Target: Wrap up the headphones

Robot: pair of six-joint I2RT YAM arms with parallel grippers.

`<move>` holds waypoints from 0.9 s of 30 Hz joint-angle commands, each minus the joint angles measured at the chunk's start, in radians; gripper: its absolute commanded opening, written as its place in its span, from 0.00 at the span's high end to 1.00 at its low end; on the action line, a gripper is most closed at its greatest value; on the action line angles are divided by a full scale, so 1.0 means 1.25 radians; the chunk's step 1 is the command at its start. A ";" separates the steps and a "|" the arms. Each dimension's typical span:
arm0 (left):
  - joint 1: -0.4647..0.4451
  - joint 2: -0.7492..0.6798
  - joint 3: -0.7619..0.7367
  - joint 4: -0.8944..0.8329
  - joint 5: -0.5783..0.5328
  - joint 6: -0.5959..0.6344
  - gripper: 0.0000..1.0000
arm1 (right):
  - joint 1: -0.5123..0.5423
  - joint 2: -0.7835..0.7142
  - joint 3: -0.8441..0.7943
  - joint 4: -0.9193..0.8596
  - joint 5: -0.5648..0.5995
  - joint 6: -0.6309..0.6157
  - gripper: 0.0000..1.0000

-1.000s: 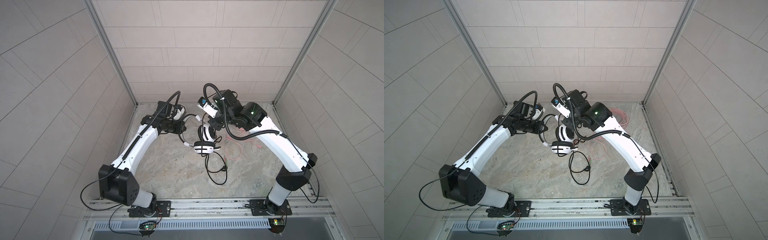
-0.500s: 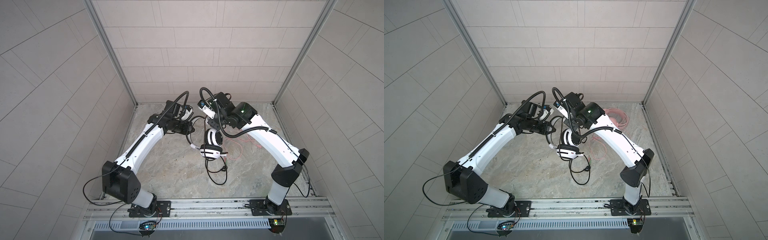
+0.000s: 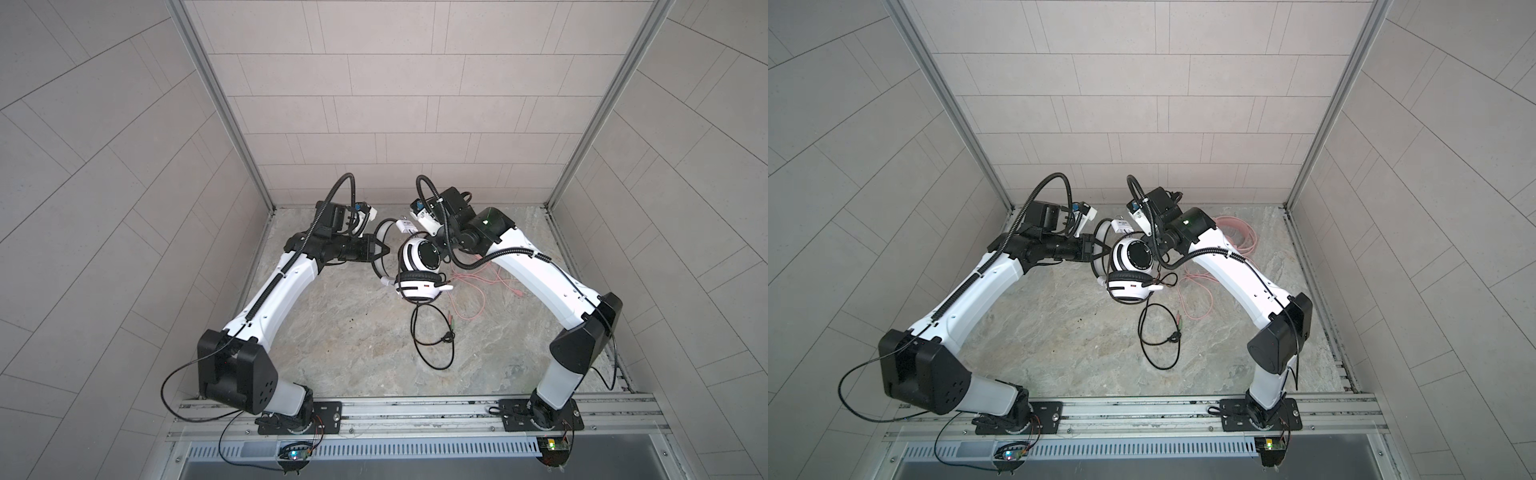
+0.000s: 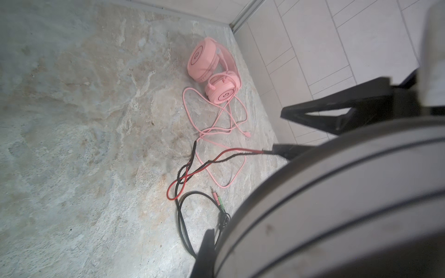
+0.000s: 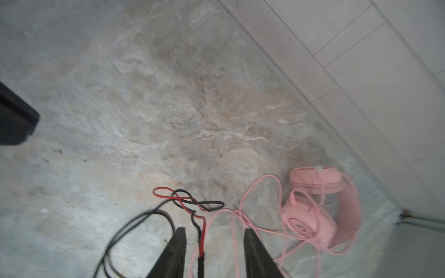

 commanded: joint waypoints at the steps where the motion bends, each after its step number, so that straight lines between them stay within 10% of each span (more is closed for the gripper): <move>1: 0.007 -0.043 0.012 0.092 0.088 -0.075 1.00 | -0.026 -0.060 -0.073 0.096 -0.136 0.055 0.45; 10: 0.064 -0.068 -0.007 0.173 0.124 -0.160 1.00 | -0.123 -0.139 -0.361 0.419 -0.376 0.221 0.15; 27: 0.124 -0.045 0.088 0.210 0.128 -0.323 1.00 | -0.082 0.080 -0.450 0.877 -0.615 0.426 0.08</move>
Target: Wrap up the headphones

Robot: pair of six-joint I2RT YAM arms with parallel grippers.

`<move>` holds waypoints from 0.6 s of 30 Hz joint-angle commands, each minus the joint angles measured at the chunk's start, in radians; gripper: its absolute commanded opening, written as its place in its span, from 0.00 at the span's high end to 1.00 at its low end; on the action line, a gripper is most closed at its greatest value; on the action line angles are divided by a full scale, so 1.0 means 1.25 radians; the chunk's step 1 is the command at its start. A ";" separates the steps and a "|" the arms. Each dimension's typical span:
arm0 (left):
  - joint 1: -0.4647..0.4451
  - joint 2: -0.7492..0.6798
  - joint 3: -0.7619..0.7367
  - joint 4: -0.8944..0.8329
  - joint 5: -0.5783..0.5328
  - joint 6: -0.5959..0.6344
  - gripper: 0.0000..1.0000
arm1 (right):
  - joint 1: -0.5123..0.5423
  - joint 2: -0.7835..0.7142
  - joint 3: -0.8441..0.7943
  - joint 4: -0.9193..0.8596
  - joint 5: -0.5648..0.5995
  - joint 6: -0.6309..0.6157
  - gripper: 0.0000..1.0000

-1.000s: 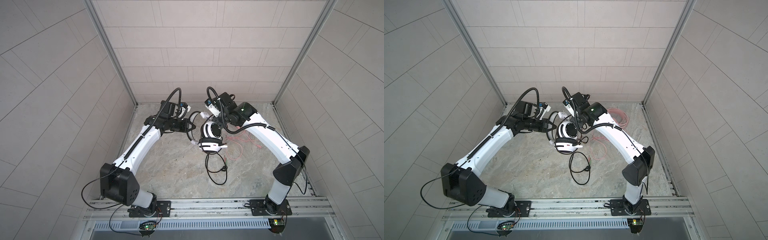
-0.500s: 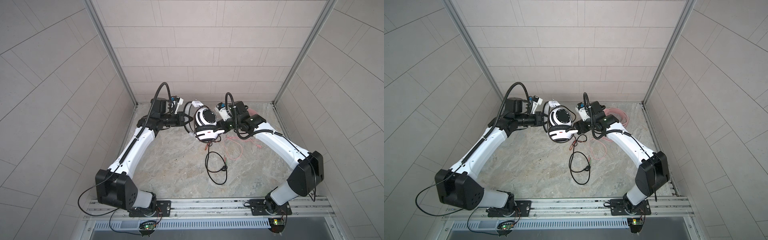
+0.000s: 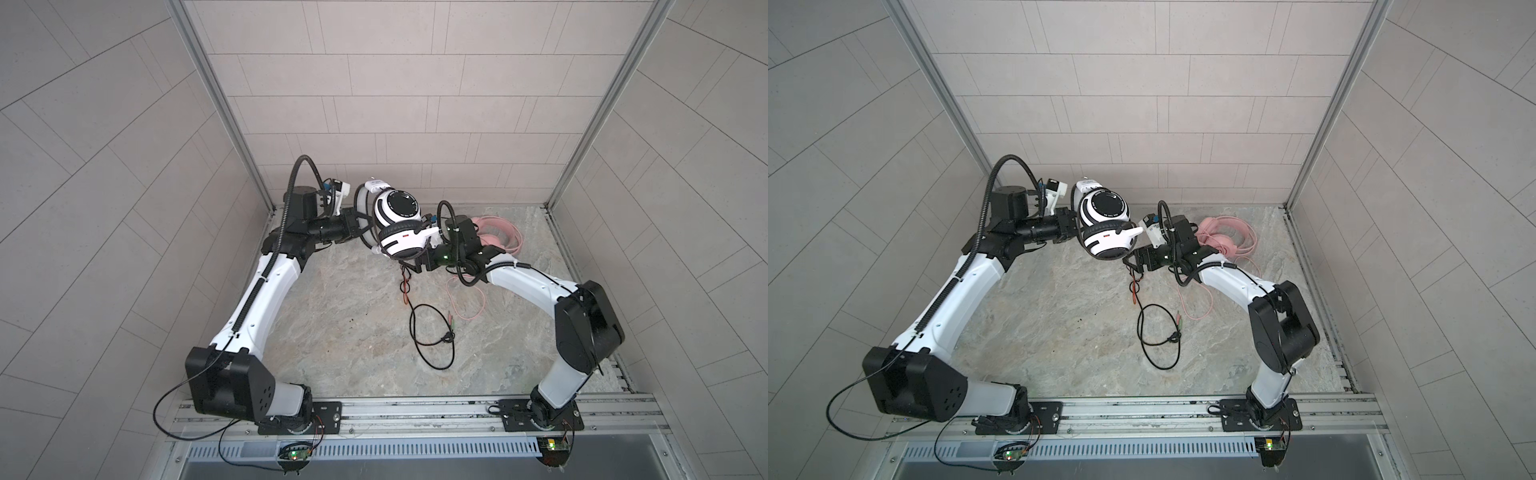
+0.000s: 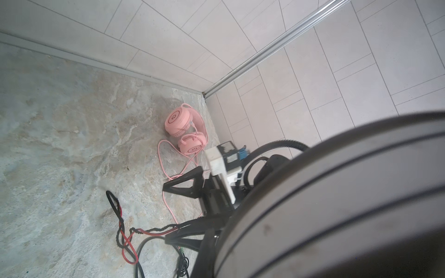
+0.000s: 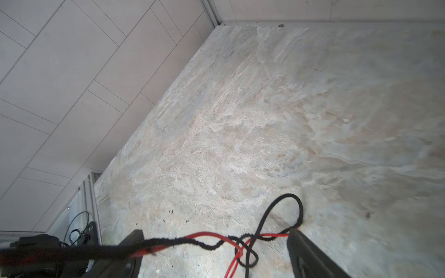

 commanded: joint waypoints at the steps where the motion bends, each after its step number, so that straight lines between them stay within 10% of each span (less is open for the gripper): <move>1: 0.008 -0.004 0.052 0.050 0.029 -0.066 1.00 | 0.038 0.073 0.040 0.121 -0.067 0.067 0.08; 18: 0.177 0.063 0.174 0.349 0.068 -0.401 1.00 | 0.092 0.258 -0.049 0.279 0.038 0.146 0.29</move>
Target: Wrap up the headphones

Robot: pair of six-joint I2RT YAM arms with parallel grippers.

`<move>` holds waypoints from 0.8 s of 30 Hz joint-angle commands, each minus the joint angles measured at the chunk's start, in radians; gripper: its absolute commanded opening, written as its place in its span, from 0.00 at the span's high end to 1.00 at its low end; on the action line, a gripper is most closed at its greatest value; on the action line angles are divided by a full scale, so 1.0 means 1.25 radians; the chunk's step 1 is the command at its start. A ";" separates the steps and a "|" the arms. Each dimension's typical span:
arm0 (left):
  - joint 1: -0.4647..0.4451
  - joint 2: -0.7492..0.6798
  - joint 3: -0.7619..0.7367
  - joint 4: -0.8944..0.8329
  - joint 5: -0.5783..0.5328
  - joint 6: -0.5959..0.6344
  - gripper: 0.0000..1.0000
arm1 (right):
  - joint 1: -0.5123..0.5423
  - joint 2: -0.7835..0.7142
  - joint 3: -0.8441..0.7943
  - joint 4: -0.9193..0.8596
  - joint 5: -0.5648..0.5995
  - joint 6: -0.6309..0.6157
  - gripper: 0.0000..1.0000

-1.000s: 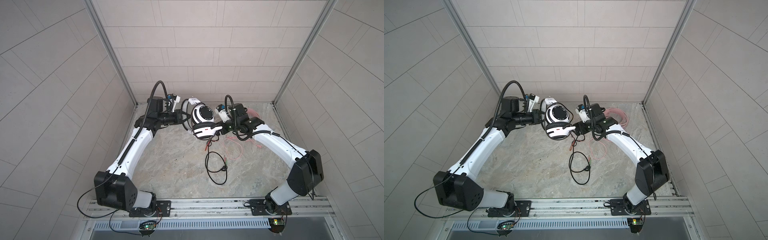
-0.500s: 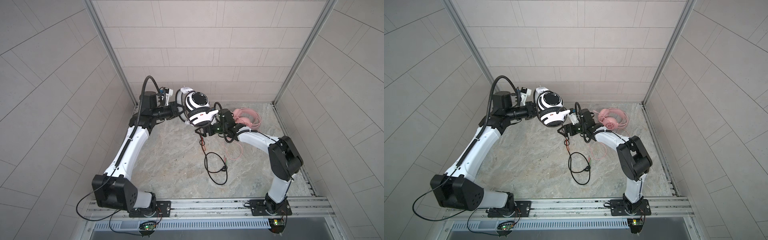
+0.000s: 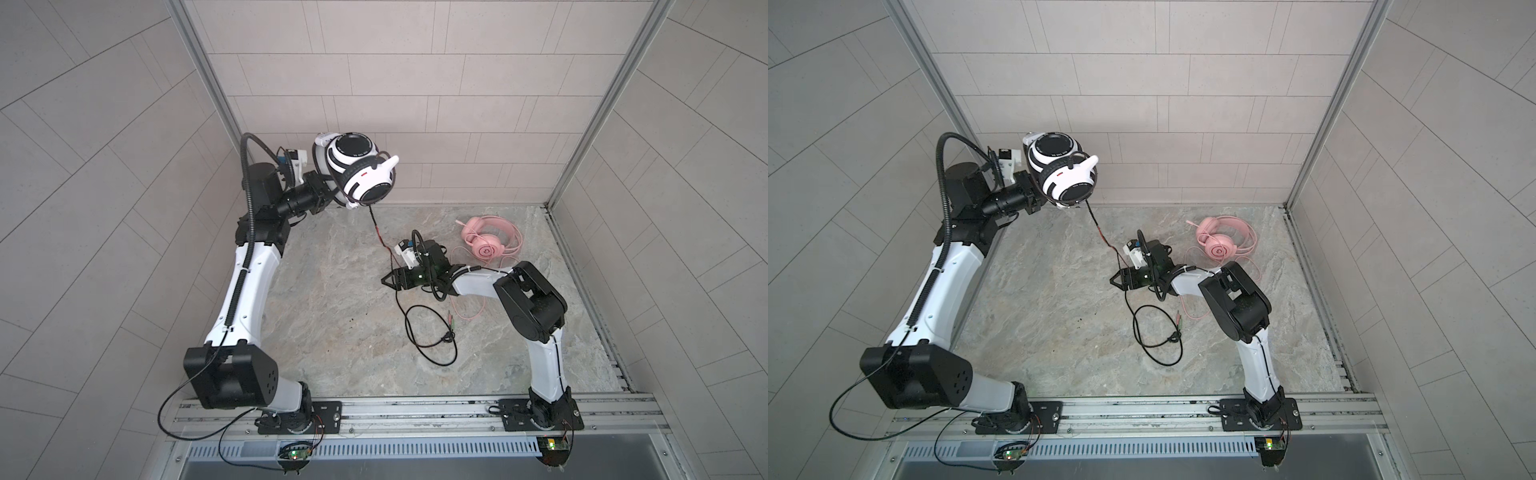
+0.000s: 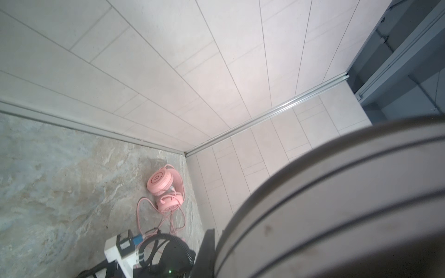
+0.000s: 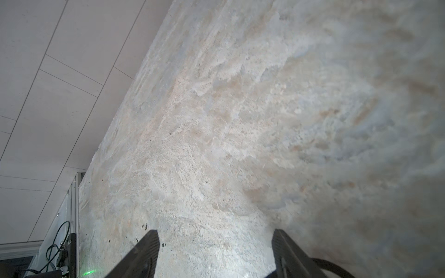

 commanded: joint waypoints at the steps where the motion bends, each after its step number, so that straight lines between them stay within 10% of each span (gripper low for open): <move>1: 0.031 0.013 0.058 0.137 0.036 -0.109 1.00 | 0.015 0.020 -0.010 0.056 -0.011 0.032 0.32; 11: 0.147 0.033 0.080 0.123 -0.014 -0.126 1.00 | 0.019 -0.011 -0.088 0.028 0.007 -0.007 0.73; 24: 0.193 0.050 0.123 0.062 -0.061 -0.083 1.00 | 0.046 -0.085 -0.164 -0.099 0.125 -0.097 0.58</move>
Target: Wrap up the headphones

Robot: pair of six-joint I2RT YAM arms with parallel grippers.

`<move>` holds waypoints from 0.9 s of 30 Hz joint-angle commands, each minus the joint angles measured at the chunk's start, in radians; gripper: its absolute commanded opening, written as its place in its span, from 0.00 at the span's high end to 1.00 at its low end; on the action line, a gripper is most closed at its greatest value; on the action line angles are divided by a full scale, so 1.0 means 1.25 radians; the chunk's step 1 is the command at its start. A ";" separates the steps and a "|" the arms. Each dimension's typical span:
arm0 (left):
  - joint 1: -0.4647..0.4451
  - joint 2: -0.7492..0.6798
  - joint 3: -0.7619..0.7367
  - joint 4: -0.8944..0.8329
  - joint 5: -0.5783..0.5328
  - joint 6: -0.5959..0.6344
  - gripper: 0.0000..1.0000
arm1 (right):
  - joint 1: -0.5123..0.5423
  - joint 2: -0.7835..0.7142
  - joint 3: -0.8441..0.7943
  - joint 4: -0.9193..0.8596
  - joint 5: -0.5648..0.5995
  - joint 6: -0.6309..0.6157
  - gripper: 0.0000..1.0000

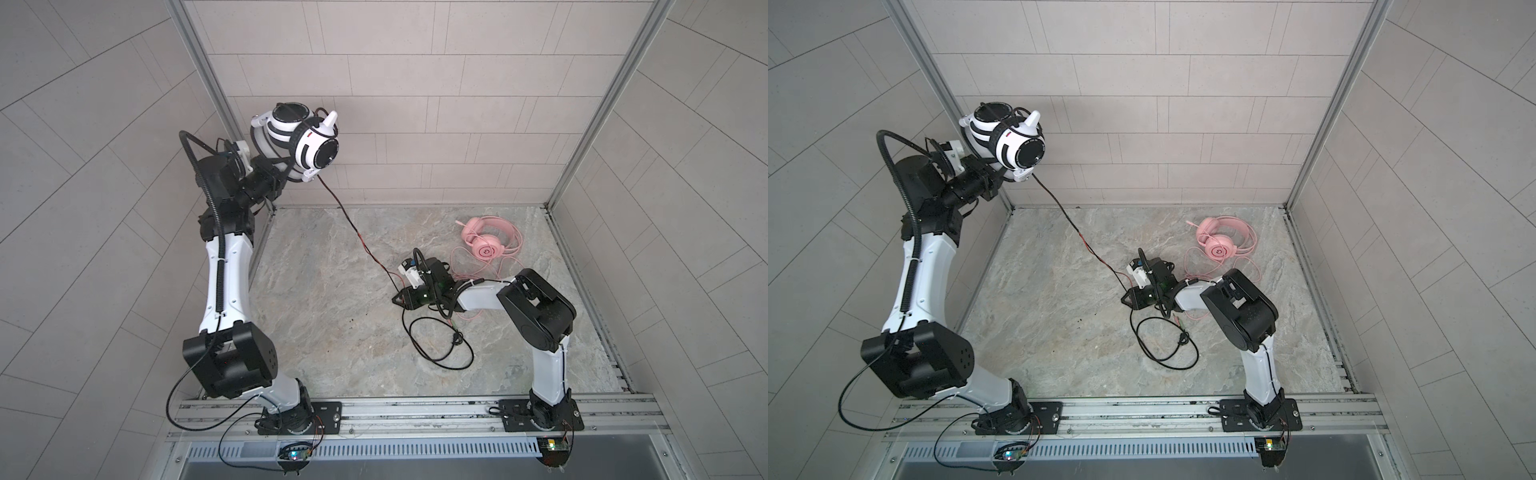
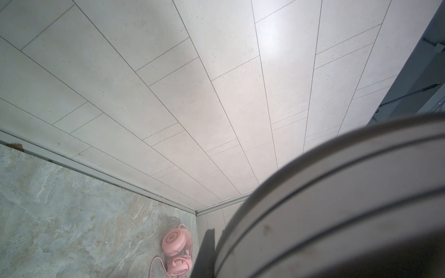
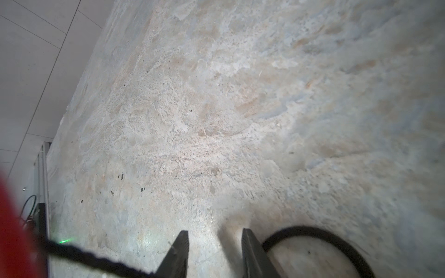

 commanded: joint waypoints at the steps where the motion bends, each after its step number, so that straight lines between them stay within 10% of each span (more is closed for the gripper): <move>1: 0.005 -0.008 0.044 0.019 0.002 0.005 1.00 | 0.008 -0.012 -0.012 -0.084 0.056 -0.031 0.58; 27: 0.114 0.038 0.188 0.060 -0.024 -0.090 1.00 | -0.010 -0.147 -0.071 -0.228 0.127 -0.072 0.32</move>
